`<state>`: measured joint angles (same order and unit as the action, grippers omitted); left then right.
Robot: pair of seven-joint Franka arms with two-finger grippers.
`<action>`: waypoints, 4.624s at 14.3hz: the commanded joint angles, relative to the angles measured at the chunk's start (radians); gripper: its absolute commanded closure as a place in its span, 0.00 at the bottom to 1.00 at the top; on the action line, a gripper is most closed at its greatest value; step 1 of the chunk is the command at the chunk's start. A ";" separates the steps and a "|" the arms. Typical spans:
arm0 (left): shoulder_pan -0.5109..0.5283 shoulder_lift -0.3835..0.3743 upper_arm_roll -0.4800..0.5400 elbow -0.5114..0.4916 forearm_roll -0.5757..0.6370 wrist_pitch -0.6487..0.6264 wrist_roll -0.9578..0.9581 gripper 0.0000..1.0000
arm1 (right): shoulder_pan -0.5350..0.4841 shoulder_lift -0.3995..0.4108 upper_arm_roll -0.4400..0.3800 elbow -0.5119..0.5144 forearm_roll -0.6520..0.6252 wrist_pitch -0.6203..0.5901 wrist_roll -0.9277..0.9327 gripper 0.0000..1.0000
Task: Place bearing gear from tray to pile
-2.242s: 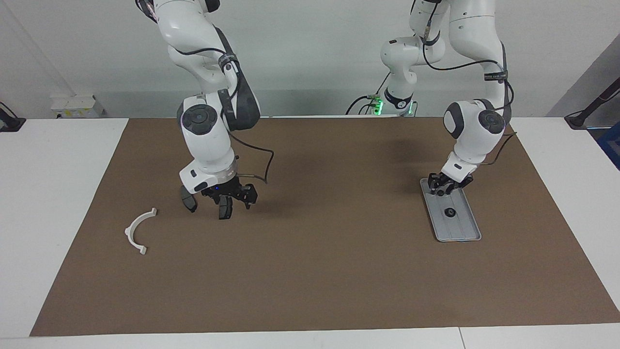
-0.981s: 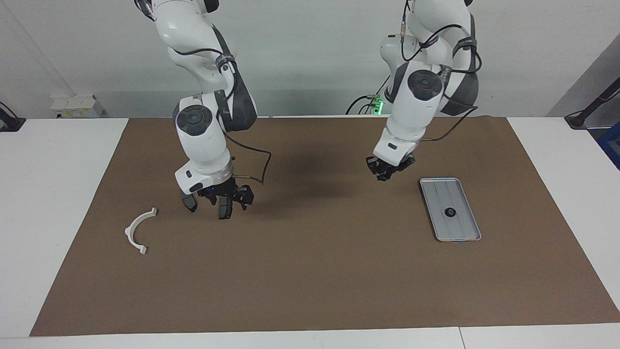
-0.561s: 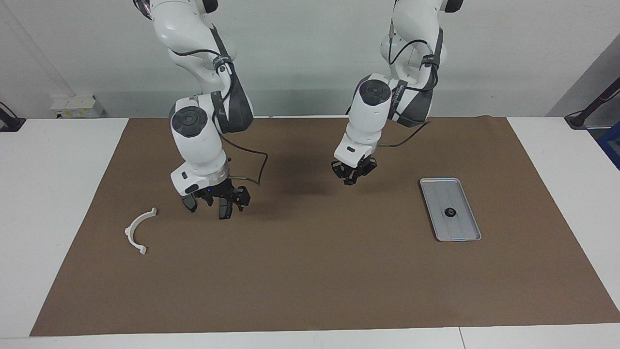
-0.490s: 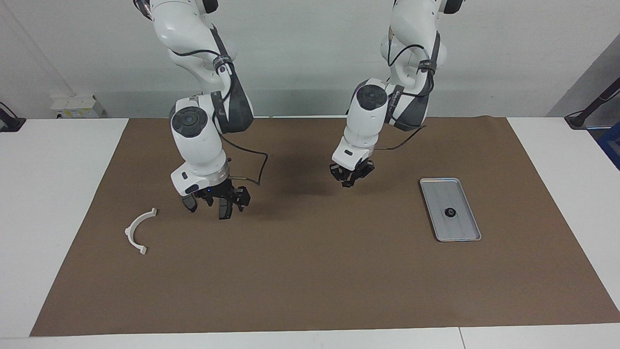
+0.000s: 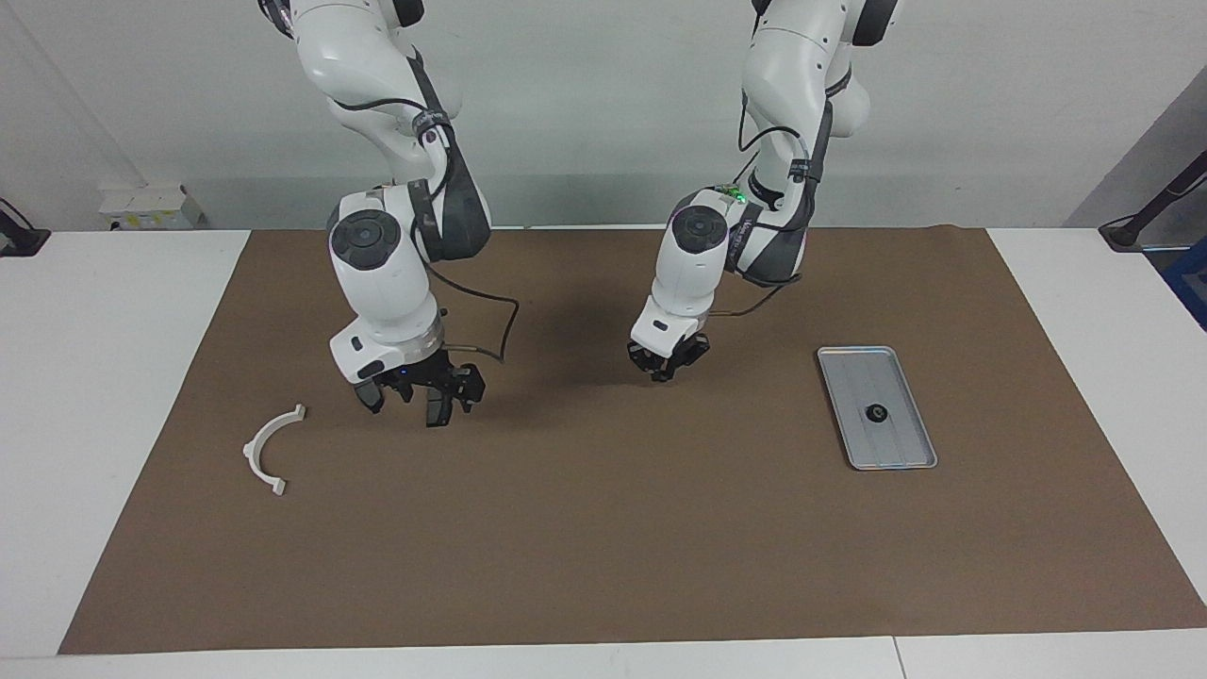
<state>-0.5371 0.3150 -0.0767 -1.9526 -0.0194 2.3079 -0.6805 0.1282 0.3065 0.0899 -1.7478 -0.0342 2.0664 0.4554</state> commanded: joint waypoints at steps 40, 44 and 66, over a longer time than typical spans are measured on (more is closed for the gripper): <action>0.612 -0.054 0.026 -0.106 0.018 0.090 0.753 0.01 | 0.516 0.338 0.004 0.315 -0.073 0.011 0.914 0.01; 0.601 -0.054 0.026 -0.140 0.018 0.137 0.746 0.03 | 0.536 0.394 0.004 0.349 -0.098 0.015 0.914 0.02; 0.597 -0.043 0.025 -0.128 0.018 0.124 0.754 1.00 | 0.534 0.396 0.005 0.330 -0.110 0.037 0.914 1.00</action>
<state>0.0696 0.2675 -0.0593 -2.1071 -0.0125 2.4751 0.0653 0.6659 0.6926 0.0950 -1.4253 -0.1216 2.1241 1.3458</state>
